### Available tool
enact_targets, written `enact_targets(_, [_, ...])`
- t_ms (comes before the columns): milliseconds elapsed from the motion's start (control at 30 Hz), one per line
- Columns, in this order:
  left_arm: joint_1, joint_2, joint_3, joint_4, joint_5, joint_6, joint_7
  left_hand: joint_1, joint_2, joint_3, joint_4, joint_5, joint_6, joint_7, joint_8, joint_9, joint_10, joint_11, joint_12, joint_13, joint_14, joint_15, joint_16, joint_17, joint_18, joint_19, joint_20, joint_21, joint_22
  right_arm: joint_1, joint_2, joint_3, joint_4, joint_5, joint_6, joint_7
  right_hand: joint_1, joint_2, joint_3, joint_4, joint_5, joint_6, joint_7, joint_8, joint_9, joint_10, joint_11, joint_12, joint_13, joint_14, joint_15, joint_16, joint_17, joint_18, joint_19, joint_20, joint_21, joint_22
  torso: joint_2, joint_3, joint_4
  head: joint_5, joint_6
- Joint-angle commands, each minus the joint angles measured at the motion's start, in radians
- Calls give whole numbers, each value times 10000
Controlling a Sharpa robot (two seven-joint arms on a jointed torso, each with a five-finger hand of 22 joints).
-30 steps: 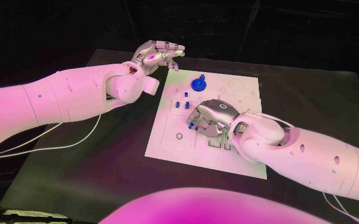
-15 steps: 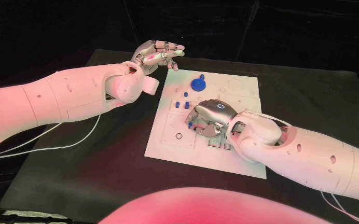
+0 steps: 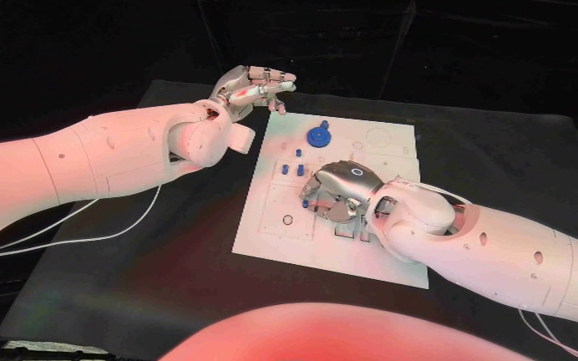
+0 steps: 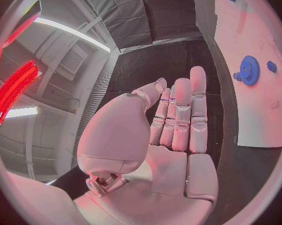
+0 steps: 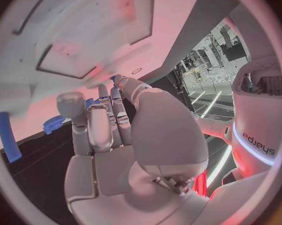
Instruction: Assemble the parts on the task board
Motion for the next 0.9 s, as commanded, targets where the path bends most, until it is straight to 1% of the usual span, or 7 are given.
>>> enact_targets(33, [14, -6, 8, 6, 26, 89, 39, 34, -2, 6, -35, 69, -70, -8, 31, -13, -75, 29, 15, -9, -74, 16, -27, -9, 125, -17, 40, -57, -15, 12, -45, 1, 99, 94, -273, 105, -123, 0, -74, -9, 68, -110, -15, -38, 5, -87, -26, -24, 2, 269, 66, -53, -21, -19, 12, 75, -45, -12, 3, 13, 13, 5, 7])
enact_targets(233, [14, -9, 8, -18, 26, 100, 35, 40, 5, 16, -46, 71, -72, -8, 38, -13, -78, 28, 22, -12, -76, 16, -25, -15, 126, -16, 40, -59, -15, 13, -460, 6, 547, 217, -783, 112, -200, -44, -241, -54, 92, -636, -28, -63, -21, -215, -21, 6, 13, 251, 79, -69, -84, -8, 18, 96, -72, -52, -5, 10, -15, -23, 72])
enact_targets(367, [14, -14, 8, -25, 26, 103, 33, 40, 5, 16, -46, 71, -72, -8, 38, -13, -78, 28, 22, -12, -76, 16, -25, -15, 126, -16, 40, -59, -15, 65, -960, 22, 1001, 325, -821, -158, -311, -83, -589, -73, 46, -1143, -54, -51, -9, -519, -23, -10, 5, 207, 81, -159, -249, 7, -7, 102, -152, -164, -15, 7, -32, -93, 144])
enact_targets(533, [14, -17, 8, -32, 26, 104, 30, 40, 5, 16, -46, 71, -72, -8, 38, -13, -78, 28, 22, -12, -76, 16, -25, -15, 126, -16, 40, -59, -15, 407, -1524, 229, 1302, 655, -494, -650, -422, -57, -1290, -47, -132, -1610, -84, -38, 1, -922, -33, -5, -4, 211, 71, -155, -281, 2, 25, 106, -184, -185, -19, 4, -40, -312, 293])
enact_targets(633, [13, -12, 7, -32, 26, 110, 32, 40, 5, 16, -46, 71, -72, -8, 38, -13, -78, 28, 22, -12, -76, 16, -25, -15, 126, -16, 40, -59, -15, 750, -1853, 321, 1354, 710, -202, -933, -355, 61, -1824, -53, -167, -1743, -158, -27, 14, -1239, 1, 11, 0, 214, 96, -141, -296, -2, 47, 137, -203, -205, -18, -2, -26, -446, 380])
enact_targets(733, [13, -4, 6, -34, 26, 117, 29, 40, 5, 16, -46, 71, -72, -8, 38, -13, -78, 28, 22, -12, -76, 16, -25, -15, 126, -16, 40, -59, -15, 1039, -2123, 366, 1293, 632, 133, -1192, -247, 196, -2454, -23, -184, -1876, -334, -29, 15, -1513, 52, 34, 1, 225, 139, -91, -269, -6, 69, 178, -207, -209, -10, -1, -16, -535, 452])
enact_targets(900, [13, 14, 6, -39, 26, 122, 20, 40, 5, 16, -46, 71, -72, -8, 38, -13, -78, 28, 22, -12, -76, 16, -25, -15, 126, -16, 40, -59, -15, 1222, -2379, 390, 1202, 483, 688, -1492, 16, 400, -3446, 158, -164, -1966, -559, -19, 20, -1860, 126, 81, 5, 236, 202, 14, -182, 1, 74, 237, -235, -266, 0, 3, -1, -617, 503])
